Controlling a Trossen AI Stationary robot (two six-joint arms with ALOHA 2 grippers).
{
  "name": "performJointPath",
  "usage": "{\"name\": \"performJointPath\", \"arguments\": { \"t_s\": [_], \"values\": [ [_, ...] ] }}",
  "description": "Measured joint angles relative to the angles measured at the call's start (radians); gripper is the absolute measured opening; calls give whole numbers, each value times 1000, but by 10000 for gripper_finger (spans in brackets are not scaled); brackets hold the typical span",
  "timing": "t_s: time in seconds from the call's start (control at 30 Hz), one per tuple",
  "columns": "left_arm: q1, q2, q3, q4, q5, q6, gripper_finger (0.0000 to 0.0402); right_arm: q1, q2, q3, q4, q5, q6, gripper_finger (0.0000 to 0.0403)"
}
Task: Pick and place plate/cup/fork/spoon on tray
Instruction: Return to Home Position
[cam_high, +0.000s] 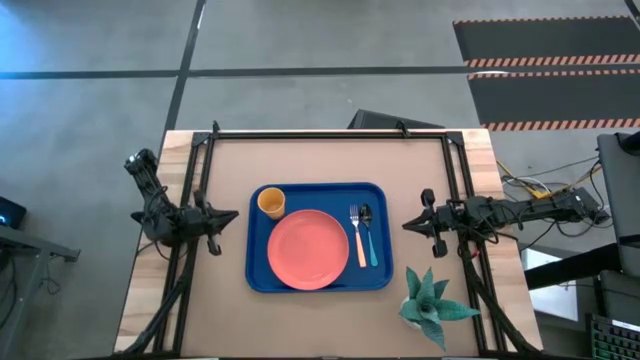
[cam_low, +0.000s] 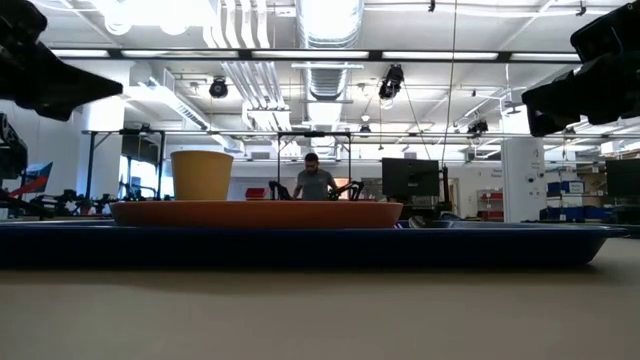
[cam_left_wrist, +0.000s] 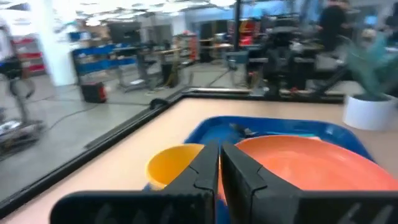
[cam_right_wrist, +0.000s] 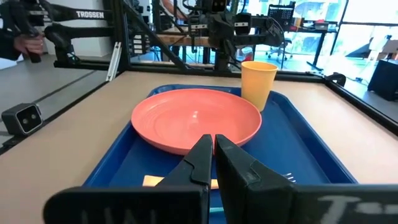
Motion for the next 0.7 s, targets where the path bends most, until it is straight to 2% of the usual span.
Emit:
{"name": "performJointPath", "arguments": {
  "t_s": [0.17,0.23,0.37,0.5,0.6,0.7],
  "values": [
    [40,-1,29,35,69,43,0,0,-1,0,1,10,-1,9],
    [71,6,14,139,81,37,0,0,-1,0,2,24,0,9],
    [157,45,-8,236,262,84,0,0,-1,0,14,33,-9,9],
    [303,82,-9,419,332,305,0,0,-7,0,23,36,-7,9],
    [440,84,-10,550,457,495,0,0,-9,0,29,58,-3,9],
    [583,69,-10,577,552,524,0,0,-9,0,32,91,7,9]
  ]
}}
